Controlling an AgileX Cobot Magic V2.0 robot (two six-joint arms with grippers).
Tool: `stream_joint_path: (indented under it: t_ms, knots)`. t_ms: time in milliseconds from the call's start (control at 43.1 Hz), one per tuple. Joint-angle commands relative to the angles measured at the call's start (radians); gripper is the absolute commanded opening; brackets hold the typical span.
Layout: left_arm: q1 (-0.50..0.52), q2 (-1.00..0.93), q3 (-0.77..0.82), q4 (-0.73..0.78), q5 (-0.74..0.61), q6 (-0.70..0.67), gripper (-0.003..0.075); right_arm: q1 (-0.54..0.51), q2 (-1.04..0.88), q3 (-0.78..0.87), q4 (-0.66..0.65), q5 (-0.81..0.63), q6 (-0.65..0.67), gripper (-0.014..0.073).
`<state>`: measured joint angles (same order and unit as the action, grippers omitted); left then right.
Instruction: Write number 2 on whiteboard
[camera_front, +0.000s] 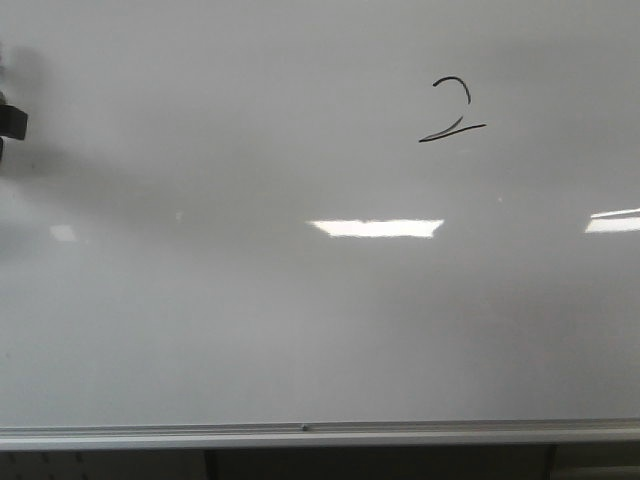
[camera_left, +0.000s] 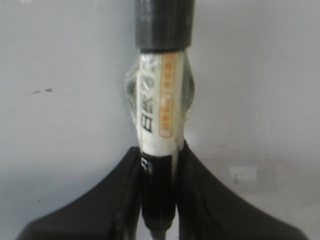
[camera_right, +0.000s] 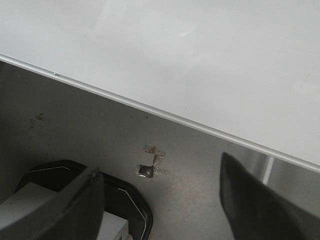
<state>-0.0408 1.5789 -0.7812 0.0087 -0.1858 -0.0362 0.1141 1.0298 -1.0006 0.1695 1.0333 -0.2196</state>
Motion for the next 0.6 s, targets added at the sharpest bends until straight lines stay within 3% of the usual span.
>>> stream_joint_path:
  t_ms: [0, 302, 580]
  knots:
    - [0.002, -0.013, -0.063, -0.009, 0.019, -0.008, 0.0197, -0.005, -0.017, -0.023, -0.001, -0.044, -0.004, 0.0518]
    - [0.002, -0.041, -0.134, 0.0, 0.199, -0.008, 0.0397, -0.005, -0.017, -0.023, -0.001, -0.045, -0.004, 0.0518]
    - [0.0, -0.285, -0.148, 0.021, 0.469, -0.006, 0.041, -0.005, -0.028, -0.049, -0.043, 0.029, 0.016, 0.0518]
